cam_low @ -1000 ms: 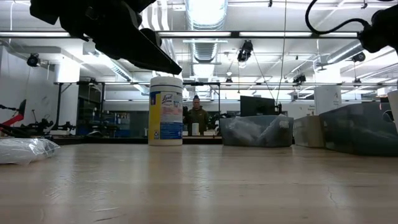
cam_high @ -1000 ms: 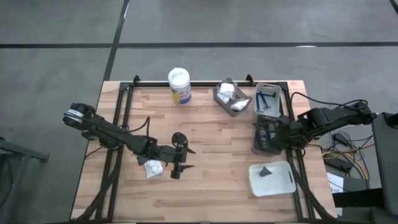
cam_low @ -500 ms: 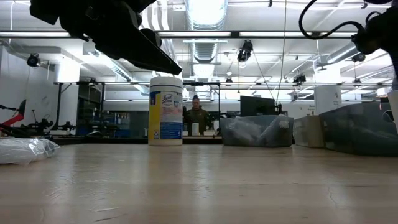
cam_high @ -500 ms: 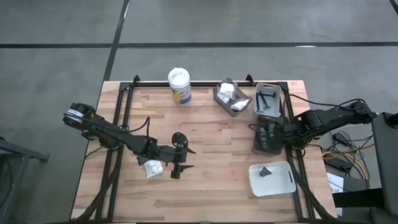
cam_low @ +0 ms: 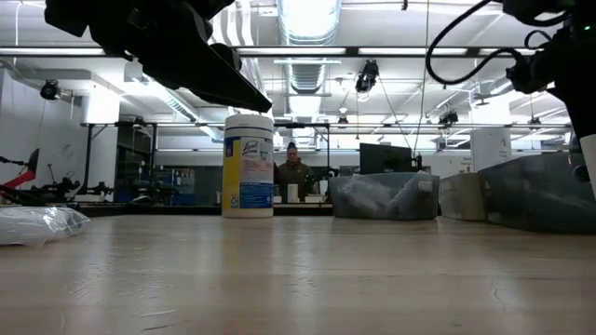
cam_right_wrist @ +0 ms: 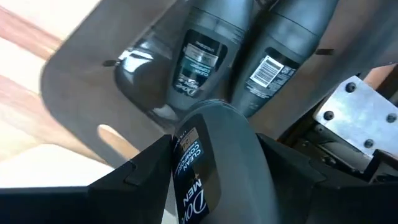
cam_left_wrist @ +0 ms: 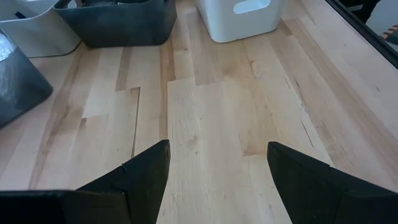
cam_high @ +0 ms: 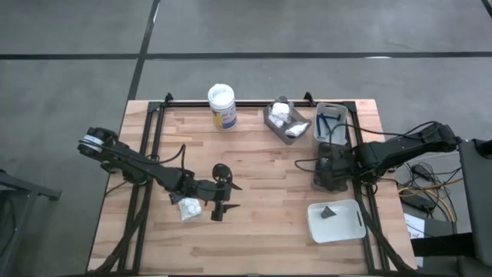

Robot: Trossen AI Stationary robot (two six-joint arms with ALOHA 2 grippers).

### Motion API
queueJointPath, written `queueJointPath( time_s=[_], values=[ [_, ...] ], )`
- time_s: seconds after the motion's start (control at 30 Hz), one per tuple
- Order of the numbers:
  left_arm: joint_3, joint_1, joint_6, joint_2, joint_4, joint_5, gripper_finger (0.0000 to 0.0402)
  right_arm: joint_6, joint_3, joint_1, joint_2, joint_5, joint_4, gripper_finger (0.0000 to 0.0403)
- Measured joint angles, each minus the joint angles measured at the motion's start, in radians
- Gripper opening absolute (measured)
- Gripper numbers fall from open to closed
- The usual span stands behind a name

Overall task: Pick & Place Travel size toiletries
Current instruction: Put the gray deodorant into the bottom black bin

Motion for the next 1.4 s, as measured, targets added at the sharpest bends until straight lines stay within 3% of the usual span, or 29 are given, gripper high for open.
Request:
queueJointPath(
  time_s=[0.47, 1.13, 1.4],
  values=[
    [-0.033, 0.001, -0.034, 0.000, 0.006, 0.001, 0.0273, -0.003, -0.028, -0.001, 0.094, 0.043, 0.017, 0.0209],
    [-0.033, -0.001, -0.034, -0.001, 0.009, 0.012, 0.0273, -0.004, -0.025, -0.002, 0.072, 0.054, 0.061, 0.0303],
    [-0.034, -0.011, -0.074, -0.014, -0.040, 0.014, 0.0273, -0.105, -0.014, -0.001, 0.065, 0.055, 0.076, 0.0323]
  ],
)
